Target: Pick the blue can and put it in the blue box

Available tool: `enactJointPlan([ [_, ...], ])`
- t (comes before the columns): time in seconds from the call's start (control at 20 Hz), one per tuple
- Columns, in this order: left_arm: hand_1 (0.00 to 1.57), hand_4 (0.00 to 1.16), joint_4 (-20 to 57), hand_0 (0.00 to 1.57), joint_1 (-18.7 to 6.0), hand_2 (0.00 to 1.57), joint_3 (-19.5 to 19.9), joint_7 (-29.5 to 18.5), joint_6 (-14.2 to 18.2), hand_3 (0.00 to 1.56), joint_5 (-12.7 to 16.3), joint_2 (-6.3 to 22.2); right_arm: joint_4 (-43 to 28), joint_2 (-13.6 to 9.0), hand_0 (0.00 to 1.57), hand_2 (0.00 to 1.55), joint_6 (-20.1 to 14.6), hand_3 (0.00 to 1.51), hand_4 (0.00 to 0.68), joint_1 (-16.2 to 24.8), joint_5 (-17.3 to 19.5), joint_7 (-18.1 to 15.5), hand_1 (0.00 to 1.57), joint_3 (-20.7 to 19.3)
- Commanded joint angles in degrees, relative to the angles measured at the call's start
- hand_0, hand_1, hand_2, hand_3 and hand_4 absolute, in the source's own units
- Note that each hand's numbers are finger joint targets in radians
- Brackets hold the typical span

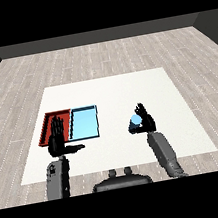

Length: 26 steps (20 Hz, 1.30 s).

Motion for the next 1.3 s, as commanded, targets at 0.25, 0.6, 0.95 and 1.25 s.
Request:
enactJointPlan([
  [0.25,0.00,0.00,6.25,0.00,-3.28,0.00,-0.02,-3.50,1.48,0.00,-0.97,-1.43,4.90,-0.51,0.00,0.00,0.62,0.00,0.000,-2.58,0.40,-1.25,0.00,-0.66],
  [0.6,0.00,0.00,1.74,0.00,-0.62,0.00,-0.84,-1.30,1.03,0.00,-0.92,-1.03,10.50,0.20,0.00,0.00,-3.02,0.00,0.000,-6.73,-2.02,-2.03,0.00,3.97],
  [0.95,0.00,0.00,1.35,0.00,-1.59,0.00,2.24,1.16,-0.59,0.00,2.00,1.64,9.09,0.20,1.53,1.49,-19.37,1.45,0.658,-6.92,4.92,-2.17,1.53,2.83],
  [1.25,0.00,0.00,0.98,0.00,-0.47,0.00,-2.26,-0.27,2.43,0.00,-2.31,-2.18,8.52,-0.70,1.51,1.48,-21.35,1.43,0.620,-6.29,8.11,1.38,1.51,3.91],
])
